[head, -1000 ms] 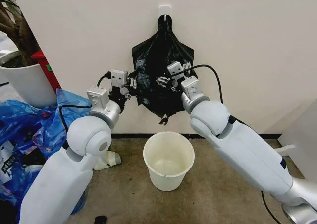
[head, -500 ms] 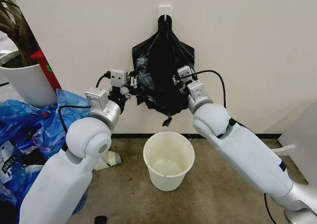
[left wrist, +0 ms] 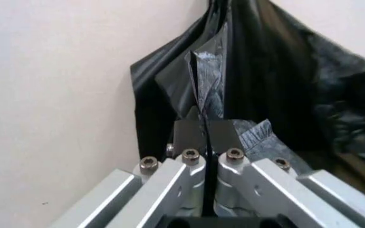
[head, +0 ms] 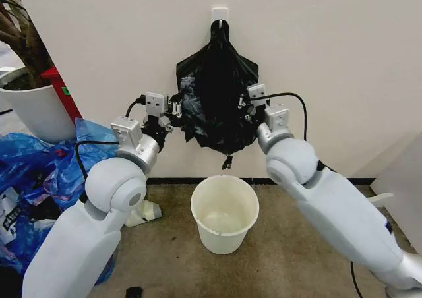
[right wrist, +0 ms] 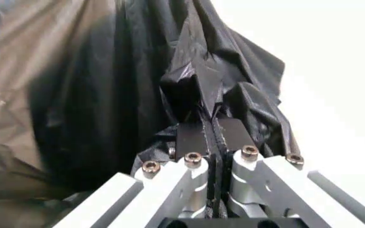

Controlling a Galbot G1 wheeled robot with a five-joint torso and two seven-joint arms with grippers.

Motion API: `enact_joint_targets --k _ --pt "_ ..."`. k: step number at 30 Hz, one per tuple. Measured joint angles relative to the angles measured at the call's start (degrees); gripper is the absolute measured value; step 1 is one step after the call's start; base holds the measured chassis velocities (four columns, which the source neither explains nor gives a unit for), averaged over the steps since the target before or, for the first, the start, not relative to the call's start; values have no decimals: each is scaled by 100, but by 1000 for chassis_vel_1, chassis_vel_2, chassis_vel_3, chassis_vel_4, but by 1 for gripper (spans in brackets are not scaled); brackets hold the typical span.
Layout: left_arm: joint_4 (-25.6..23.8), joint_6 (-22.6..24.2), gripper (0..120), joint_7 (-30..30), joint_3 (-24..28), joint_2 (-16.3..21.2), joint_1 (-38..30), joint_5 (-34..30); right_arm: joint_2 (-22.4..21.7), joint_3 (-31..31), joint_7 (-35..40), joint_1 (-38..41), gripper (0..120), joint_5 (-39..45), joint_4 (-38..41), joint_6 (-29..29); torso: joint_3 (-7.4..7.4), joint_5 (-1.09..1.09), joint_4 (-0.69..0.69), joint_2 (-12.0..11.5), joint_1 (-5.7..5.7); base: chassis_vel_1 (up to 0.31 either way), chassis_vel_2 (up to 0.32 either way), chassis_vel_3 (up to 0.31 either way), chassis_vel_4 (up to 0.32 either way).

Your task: Place the garbage bag over the trash bin.

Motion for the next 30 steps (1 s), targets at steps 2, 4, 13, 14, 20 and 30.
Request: enact_joint_targets --k 2,4,13,14,20,30 --pt "2 -2 0 9 -14 14 -1 0 -57 75 -3 -61 0 110 71 22 0 0 0 0 0 0 0 0 0" --pt "3 -3 0 32 -44 41 0 0 -168 253 -48 -195 0 276 193 77 0 1 1 0 0 0 0 0 0" --pt "-190 99 0 195 -181 -12 689 134 -397 924 -444 -1365 0 296 520 275 0 2 2 0 0 0 0 0 0" --pt "-258 113 0 231 -187 -53 878 163 -383 996 -480 -1595 0 247 579 300 0 1 3 0 0 0 0 0 0" --pt "-736 95 0 358 -252 -84 1447 66 -468 1582 -562 -2593 0 458 1393 325 -1 2 1 0 -1 0 0 0 0" --pt "-1208 110 0 751 -614 559 1275 -1144 -1162 2342 -493 -3191 0 1726 2371 297 -1 0 1 0 -1 0 0 0 0"
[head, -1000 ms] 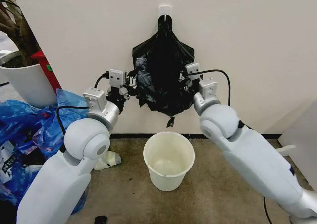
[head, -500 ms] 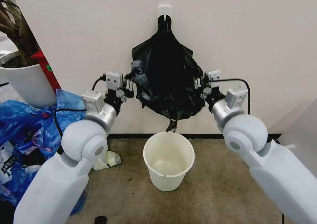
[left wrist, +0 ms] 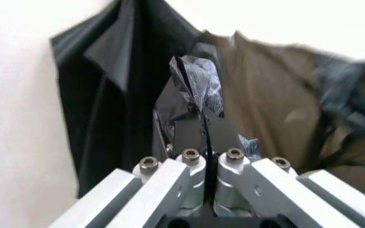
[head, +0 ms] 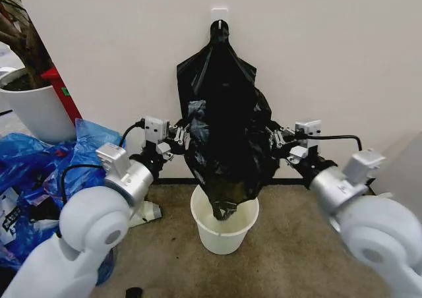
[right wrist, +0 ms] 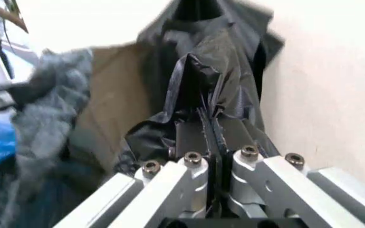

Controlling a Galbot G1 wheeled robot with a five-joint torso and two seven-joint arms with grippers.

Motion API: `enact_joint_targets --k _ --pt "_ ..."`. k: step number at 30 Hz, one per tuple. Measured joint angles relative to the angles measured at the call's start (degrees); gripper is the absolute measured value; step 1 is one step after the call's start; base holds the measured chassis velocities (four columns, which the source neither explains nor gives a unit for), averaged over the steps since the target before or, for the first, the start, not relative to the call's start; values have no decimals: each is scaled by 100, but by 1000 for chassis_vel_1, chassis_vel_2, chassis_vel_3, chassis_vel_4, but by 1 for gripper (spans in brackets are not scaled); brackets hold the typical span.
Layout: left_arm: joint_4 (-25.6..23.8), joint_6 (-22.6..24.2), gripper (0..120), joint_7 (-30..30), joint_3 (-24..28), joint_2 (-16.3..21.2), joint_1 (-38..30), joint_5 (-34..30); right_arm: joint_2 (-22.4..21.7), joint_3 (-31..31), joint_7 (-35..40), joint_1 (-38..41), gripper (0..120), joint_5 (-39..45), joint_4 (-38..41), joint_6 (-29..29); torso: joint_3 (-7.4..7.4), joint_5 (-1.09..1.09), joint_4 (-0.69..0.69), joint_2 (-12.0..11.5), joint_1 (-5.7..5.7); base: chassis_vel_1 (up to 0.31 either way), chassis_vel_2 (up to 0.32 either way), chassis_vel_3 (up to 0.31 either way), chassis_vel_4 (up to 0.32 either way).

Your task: Place the garbage bag over the trash bin.

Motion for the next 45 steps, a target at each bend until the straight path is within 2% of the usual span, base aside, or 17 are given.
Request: enact_joint_targets --k 5,10,15,18,20,23,26,29,36,40,45 --pt "-160 81 0 22 -171 88 291 -227 129 82 -11 -393 0 32 0 50 0 0 0 0 0 0 0 0 0" --pt "-174 111 0 23 -262 121 346 -307 164 94 -90 -438 0 68 -13 71 1 -1 0 0 1 0 0 0 0" --pt "63 102 0 109 -187 -18 663 -530 406 -145 -351 -725 0 -259 -30 48 1 -1 0 -1 1 0 0 0 0" --pt "282 -17 0 340 -128 -84 775 -290 518 -211 -544 -836 0 -498 -44 56 1 0 -1 -1 1 0 0 0 0" --pt "612 -257 0 570 -47 -134 889 141 606 -321 -694 -961 0 -637 -172 140 1 -2 0 -1 1 0 0 0 0" --pt "733 -283 0 590 -16 -185 965 350 725 -430 -727 -1034 0 -527 -343 179 1 0 -1 -1 1 0 0 0 0" --pt "751 -283 0 594 -16 -198 1004 413 783 -464 -746 -1045 0 -448 -405 174 1 0 -1 -1 1 0 0 0 0" --pt "908 -232 0 603 -32 -237 1159 483 992 -538 -758 -965 0 -223 -800 122 1 0 0 -1 1 0 0 0 0" --pt "1208 -191 0 578 -50 -240 1503 538 1095 -520 -680 -921 0 -39 -1290 73 1 -2 0 -1 1 0 0 0 0" --pt "1161 -186 0 577 -85 -171 1660 538 1182 -516 -524 -1016 0 99 -1383 74 2 -1 0 -1 1 0 0 0 0" --pt "606 -172 0 576 -309 2 1820 480 1164 -527 -101 -1142 0 774 -877 57 1 -1 -1 -1 1 0 0 0 0"
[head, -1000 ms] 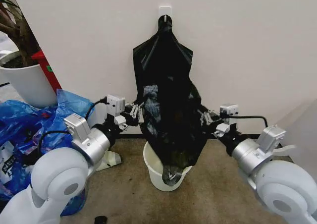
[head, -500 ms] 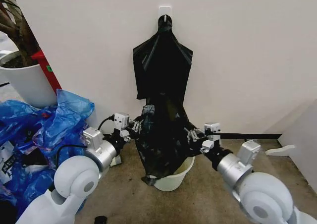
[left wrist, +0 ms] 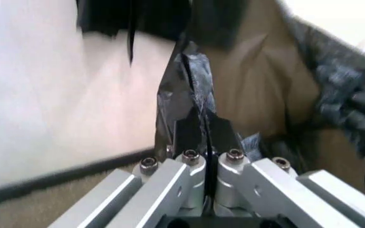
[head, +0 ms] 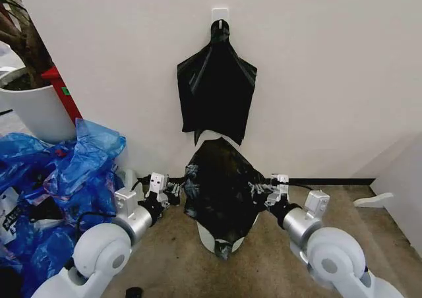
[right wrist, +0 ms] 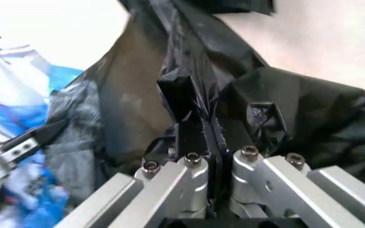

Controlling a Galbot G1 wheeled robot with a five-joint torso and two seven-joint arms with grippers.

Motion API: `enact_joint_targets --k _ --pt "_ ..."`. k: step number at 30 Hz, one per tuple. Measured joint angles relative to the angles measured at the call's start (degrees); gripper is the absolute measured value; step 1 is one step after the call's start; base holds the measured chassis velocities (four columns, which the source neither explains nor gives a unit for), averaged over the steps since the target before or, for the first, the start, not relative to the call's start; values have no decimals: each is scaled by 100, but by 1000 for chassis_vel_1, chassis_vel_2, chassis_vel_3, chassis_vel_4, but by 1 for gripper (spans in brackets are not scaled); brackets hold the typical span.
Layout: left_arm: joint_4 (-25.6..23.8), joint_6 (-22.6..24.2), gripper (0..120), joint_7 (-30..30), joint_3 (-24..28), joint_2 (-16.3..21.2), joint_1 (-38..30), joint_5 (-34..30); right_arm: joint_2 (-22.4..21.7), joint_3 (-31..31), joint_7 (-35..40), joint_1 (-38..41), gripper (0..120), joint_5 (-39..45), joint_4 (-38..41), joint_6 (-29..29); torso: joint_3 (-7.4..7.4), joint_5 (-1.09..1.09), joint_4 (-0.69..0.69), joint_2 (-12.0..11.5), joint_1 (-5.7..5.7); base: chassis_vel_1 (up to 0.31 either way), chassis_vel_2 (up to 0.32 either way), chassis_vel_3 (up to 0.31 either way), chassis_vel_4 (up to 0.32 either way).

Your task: Place the garbage bag over the trash bin.

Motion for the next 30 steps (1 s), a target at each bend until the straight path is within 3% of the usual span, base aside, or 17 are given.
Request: enact_joint_targets --k 7,18,24,30 --pt "-591 347 0 -193 -368 101 -45 -361 -24 -18 584 507 0 1250 160 -47 0 0 1 0 0 0 0 0 0" --pt "-588 421 0 -433 -433 42 320 -333 402 -208 1295 705 0 2241 -292 98 0 0 1 0 0 0 0 0 0" --pt "-722 632 0 -651 -673 197 355 -521 557 -183 2274 1048 0 3374 -373 321 1 0 1 0 0 0 0 0 0" --pt "-901 901 0 -871 -1030 657 262 -992 408 3 2984 1552 0 4443 -30 713 0 0 0 0 0 0 0 0 0"
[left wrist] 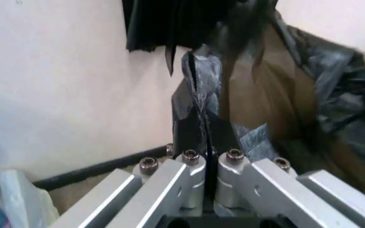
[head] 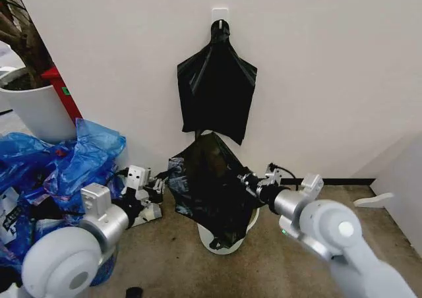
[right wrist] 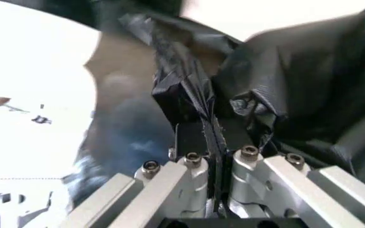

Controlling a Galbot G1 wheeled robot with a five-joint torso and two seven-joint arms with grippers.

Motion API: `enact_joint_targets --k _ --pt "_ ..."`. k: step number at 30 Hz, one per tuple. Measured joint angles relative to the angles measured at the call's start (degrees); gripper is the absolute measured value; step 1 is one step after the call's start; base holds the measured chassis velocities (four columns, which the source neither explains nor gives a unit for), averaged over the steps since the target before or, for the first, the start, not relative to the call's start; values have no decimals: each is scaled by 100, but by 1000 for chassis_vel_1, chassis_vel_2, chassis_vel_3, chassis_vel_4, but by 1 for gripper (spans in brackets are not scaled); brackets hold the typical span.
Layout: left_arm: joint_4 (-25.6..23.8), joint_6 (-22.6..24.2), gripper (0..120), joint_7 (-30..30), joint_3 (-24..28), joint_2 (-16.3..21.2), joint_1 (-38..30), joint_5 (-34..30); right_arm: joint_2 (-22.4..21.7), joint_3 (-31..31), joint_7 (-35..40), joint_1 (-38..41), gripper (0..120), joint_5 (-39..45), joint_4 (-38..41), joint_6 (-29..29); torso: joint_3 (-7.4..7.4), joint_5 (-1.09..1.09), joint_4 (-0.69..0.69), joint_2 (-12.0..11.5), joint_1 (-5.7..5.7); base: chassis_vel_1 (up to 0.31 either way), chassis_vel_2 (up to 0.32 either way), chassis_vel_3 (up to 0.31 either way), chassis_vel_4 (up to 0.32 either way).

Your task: Place the garbage bag over the trash bin.

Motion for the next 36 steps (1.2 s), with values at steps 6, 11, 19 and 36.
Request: enact_joint_targets --k 6,11,19,36 --pt "128 -1 0 -33 234 -100 -89 100 224 -211 187 132 0 141 -10 119 0 -1 1 0 0 0 0 0 0" --pt "84 0 0 -66 316 -127 -80 153 395 -413 119 100 0 -91 -462 -63 0 0 1 0 0 0 0 0 0" --pt "253 73 0 -130 592 -206 -147 284 591 -558 -1 -34 0 -522 -1147 -110 0 0 1 0 0 0 0 0 0" --pt "1127 -55 0 654 910 -335 183 1130 724 -548 -96 -671 0 -866 -1208 -185 0 0 1 0 0 0 0 0 0"
